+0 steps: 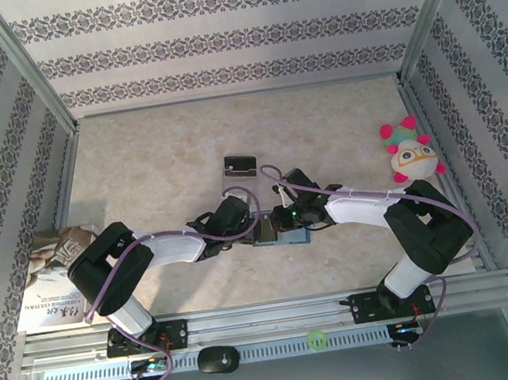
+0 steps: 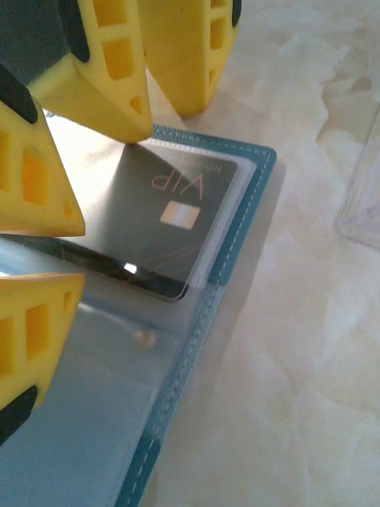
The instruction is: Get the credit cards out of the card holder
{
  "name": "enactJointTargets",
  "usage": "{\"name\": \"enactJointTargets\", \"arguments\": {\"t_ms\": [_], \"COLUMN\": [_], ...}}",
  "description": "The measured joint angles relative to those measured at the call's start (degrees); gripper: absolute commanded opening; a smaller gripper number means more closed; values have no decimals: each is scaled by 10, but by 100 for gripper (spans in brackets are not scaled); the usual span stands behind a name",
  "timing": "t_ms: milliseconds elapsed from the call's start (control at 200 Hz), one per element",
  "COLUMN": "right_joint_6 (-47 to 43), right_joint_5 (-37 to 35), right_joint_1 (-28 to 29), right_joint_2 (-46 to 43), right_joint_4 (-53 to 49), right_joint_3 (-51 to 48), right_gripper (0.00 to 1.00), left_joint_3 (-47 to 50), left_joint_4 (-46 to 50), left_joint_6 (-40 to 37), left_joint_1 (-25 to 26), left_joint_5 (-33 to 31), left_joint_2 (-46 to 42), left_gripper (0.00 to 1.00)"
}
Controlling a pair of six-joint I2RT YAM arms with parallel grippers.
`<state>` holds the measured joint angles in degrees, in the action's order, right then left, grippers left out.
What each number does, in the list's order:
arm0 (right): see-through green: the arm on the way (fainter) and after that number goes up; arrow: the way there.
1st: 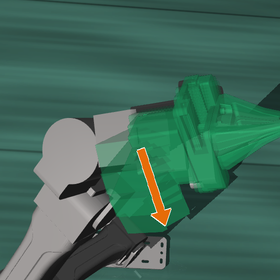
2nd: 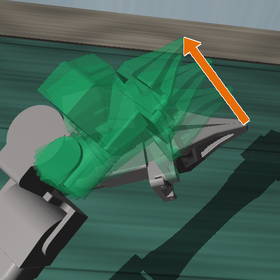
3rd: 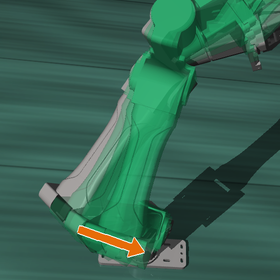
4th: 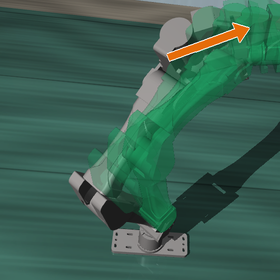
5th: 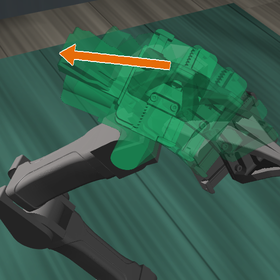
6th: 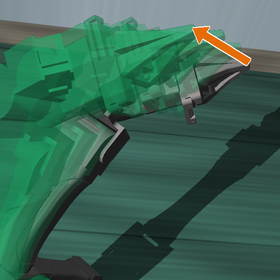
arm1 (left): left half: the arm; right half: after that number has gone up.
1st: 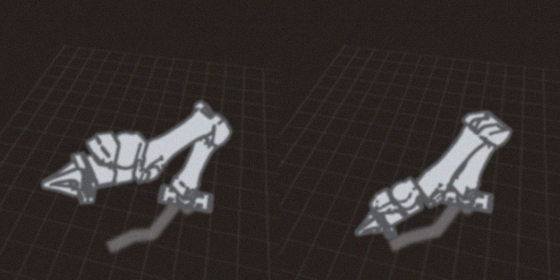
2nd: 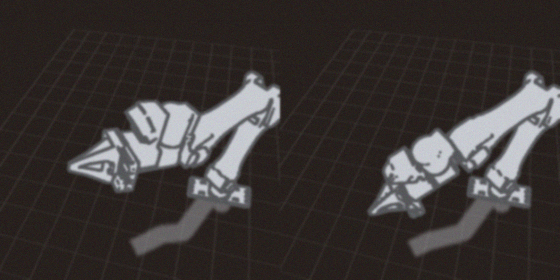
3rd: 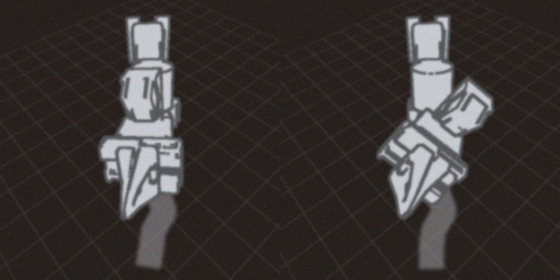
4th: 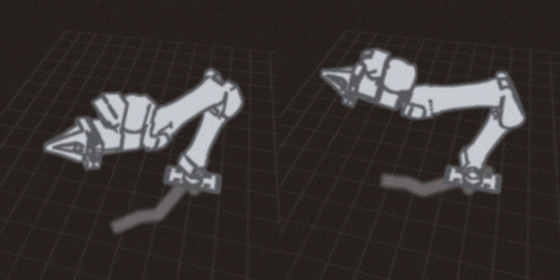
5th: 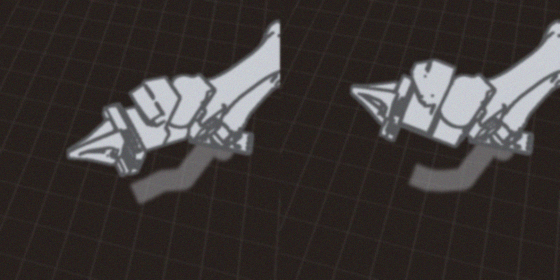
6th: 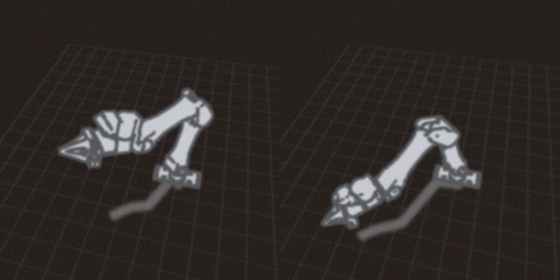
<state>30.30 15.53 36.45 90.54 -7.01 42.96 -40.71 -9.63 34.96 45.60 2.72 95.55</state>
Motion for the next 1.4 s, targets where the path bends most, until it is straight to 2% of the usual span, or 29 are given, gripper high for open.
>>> {"name": "enactJointTargets", "arguments": {"t_ms": [175, 465, 1194, 1399], "right_joint_6": [13, 33, 84, 98], "right_joint_5": [19, 24, 73, 80], "right_joint_1": [-7, -26, -26, -31], "right_joint_2": [5, -1, 17, 23], "right_joint_4": [19, 43, 120, 135], "right_joint_3": [-9, -35, -55, -59], "right_gripper": [17, 17, 18, 5], "left_joint_3": [5, 14, 26, 27], "left_joint_4": [-11, -26, -46, -46], "left_joint_6": [10, 20, 39, 42], "left_joint_1": [-3, -3, -7, -7], "left_joint_5": [3, 4, 11, 11], "left_joint_2": [0, -2, -5, -6], "left_gripper": [36, 35, 34, 34]}}
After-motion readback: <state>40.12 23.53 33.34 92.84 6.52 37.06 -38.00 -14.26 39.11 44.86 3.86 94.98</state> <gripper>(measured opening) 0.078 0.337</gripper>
